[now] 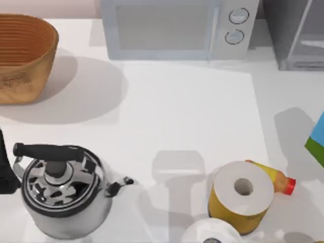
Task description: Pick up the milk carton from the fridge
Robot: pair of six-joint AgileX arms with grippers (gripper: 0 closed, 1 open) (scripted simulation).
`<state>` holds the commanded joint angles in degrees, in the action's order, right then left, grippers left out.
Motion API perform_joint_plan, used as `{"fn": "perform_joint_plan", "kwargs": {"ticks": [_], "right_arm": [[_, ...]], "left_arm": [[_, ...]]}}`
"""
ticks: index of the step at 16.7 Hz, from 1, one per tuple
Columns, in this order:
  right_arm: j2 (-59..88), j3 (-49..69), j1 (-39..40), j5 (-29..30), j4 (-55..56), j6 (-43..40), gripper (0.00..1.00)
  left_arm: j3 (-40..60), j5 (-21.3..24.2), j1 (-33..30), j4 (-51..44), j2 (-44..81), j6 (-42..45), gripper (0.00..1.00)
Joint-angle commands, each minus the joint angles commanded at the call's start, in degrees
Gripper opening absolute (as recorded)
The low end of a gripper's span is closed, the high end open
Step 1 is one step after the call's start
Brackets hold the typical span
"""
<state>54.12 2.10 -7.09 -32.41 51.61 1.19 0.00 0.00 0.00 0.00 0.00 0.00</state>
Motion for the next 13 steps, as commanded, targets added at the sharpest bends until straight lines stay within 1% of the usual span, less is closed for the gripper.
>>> {"fn": "perform_joint_plan", "kwargs": {"ticks": [4,7,10,13], "right_arm": [[17.82,0.56,-2.21,-10.86,16.86,0.69,0.0],[27.85,1.29,-3.48,-17.2,27.36,0.8,0.0],[33.92,1.89,-4.27,-21.09,33.68,0.73,0.0],[35.07,2.03,-4.43,-21.92,35.0,0.7,0.0]], "left_arm": [[0.0,0.0,0.0,0.0,0.0,0.0,1.0],[0.0,0.0,0.0,0.0,0.0,0.0,1.0],[0.0,0.0,0.0,0.0,0.0,0.0,1.0],[0.0,0.0,0.0,0.0,0.0,0.0,1.0]]}}
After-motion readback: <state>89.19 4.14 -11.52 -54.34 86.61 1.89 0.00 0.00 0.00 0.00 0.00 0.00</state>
